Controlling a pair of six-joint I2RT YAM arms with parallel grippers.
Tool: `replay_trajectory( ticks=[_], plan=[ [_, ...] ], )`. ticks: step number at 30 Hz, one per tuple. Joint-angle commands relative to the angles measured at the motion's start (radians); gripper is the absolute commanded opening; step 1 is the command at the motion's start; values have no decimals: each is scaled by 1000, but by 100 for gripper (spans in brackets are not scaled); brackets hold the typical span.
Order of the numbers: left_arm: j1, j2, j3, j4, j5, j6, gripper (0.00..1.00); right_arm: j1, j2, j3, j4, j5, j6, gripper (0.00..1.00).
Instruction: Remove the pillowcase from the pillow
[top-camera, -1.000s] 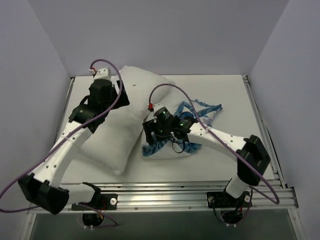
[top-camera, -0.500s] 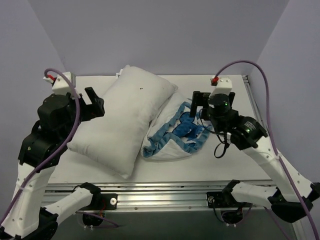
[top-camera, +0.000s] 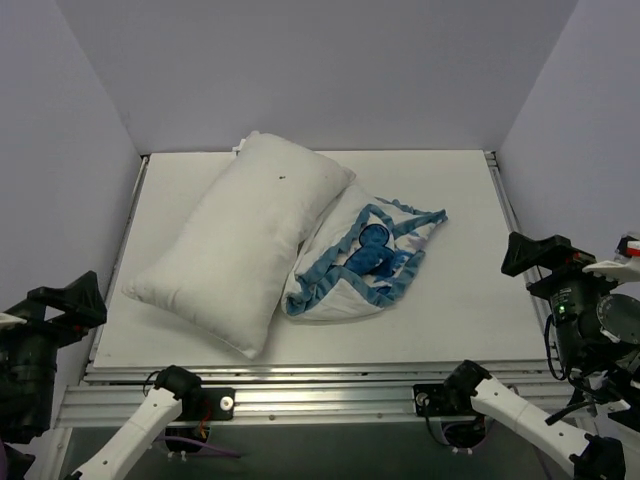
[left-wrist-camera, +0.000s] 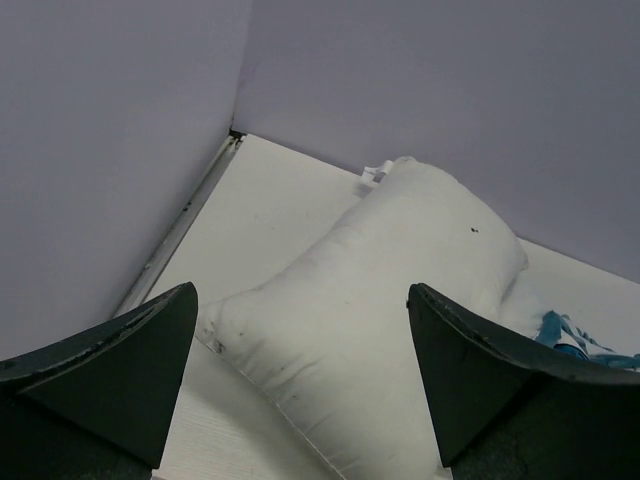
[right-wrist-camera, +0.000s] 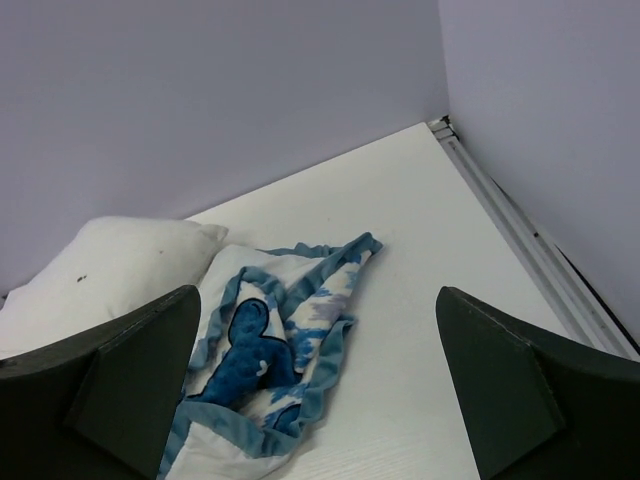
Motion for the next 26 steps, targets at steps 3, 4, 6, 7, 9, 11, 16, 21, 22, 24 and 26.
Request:
replay_trajectory(
  ticks=[3,4,6,7,9,11,16,21,22,24,26],
  plan=[
    [3,-77,-76,-118,-93,-31,94,30,-83,-45,-83,89,30,100],
    [3,-89,-82,-129,-93,-32,94,36,-95,-56,-89,94,36,100],
    [3,-98,-88,-167,-98,-35,94,57,-126,-65,-107,110,59,100],
    [3,-103,-90,-180,-99,-37,94,65,-144,-76,-109,114,65,100],
    [2,-107,-91,-215,-103,-46,94,93,-161,-88,-110,120,82,100],
    [2,-115,-97,-229,-101,-52,94,110,-173,-105,-109,132,94,100],
    [2,-130,-122,-241,-95,-64,94,150,-147,-111,-107,172,103,100],
    [0,-131,-137,-224,-92,-70,94,162,-129,-122,-90,167,99,100],
    [0,-127,-139,-224,-92,-69,94,163,-124,-123,-87,166,99,99],
    [-1,-126,-139,-224,-90,-67,94,167,-118,-134,-84,160,99,98],
    [-4,-120,-139,-221,-89,-67,94,168,-109,-139,-77,154,99,99]
  ],
)
